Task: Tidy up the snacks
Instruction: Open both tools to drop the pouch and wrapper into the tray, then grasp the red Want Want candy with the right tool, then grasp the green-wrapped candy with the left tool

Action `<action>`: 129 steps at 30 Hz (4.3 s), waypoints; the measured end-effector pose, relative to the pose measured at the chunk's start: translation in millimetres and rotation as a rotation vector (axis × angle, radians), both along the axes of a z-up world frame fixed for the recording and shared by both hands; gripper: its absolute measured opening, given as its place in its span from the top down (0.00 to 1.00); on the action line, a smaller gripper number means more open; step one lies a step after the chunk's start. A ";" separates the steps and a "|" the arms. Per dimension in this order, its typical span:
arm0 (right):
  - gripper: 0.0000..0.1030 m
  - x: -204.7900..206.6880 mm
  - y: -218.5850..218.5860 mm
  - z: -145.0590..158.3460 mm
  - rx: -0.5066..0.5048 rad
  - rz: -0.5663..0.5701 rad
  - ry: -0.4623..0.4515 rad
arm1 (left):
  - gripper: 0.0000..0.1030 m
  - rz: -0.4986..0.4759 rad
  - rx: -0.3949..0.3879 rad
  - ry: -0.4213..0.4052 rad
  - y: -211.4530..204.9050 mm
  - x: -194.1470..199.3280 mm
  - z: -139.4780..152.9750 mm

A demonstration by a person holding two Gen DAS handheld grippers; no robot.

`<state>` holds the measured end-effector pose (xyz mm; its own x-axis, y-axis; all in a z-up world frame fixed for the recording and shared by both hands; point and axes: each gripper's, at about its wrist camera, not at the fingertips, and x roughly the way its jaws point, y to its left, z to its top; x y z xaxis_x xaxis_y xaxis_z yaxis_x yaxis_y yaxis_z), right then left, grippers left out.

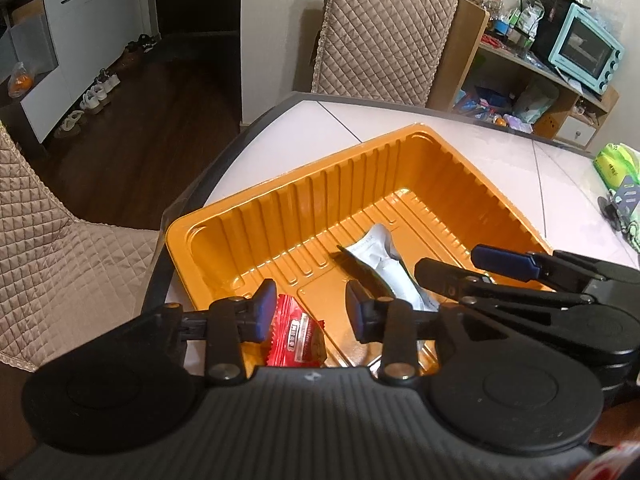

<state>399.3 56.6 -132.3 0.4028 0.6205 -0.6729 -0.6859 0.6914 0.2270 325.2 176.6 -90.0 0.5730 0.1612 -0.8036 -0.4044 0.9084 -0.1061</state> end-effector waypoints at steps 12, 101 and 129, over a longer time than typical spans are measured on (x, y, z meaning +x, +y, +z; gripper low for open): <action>0.45 -24.0 -36.6 27.3 0.082 -0.039 0.027 | 0.67 -0.013 -0.022 -0.072 -5.6 -36.0 28.6; 0.38 -120.2 -288.6 -21.8 -0.128 -0.346 -0.011 | 0.57 -0.352 0.030 0.012 -167.4 -115.2 -21.0; 0.76 -115.8 -278.8 -29.3 -0.149 -0.333 -0.019 | 0.57 -0.413 0.039 0.048 -154.3 -98.4 -41.0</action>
